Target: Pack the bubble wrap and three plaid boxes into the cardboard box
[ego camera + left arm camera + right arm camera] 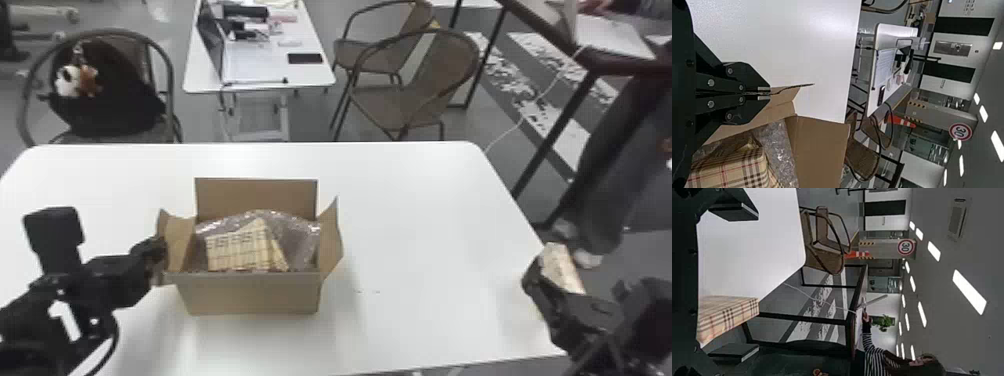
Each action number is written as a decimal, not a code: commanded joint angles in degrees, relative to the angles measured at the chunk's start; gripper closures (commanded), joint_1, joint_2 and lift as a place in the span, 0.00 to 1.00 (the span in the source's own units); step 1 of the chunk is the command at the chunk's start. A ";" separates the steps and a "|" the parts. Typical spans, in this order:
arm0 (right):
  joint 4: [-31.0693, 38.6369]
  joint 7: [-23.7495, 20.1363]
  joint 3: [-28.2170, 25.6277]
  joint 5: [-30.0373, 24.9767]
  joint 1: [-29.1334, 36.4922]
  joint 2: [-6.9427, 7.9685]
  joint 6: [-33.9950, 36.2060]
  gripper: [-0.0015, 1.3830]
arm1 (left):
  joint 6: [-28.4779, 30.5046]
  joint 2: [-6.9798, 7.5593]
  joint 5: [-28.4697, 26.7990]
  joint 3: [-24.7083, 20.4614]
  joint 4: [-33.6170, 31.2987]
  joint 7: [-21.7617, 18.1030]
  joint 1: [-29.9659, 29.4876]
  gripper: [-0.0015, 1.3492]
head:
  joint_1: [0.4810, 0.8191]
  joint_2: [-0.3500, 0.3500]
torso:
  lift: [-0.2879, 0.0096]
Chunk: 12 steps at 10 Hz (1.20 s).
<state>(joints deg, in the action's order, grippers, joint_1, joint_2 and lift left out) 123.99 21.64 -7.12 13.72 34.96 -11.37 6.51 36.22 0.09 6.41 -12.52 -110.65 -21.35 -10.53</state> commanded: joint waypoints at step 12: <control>-18.96 -17.59 -8.09 -3.61 -8.24 0.56 2.19 0.10 | -0.18 -0.24 0.00 0.04 0.00 -0.27 0.16 0.90 | 0.63 0.21 | 0.66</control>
<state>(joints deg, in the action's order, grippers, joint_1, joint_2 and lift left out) 105.61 4.04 -14.92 10.34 26.78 -10.81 8.70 36.06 0.09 6.42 -12.53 -110.65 -21.62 -10.35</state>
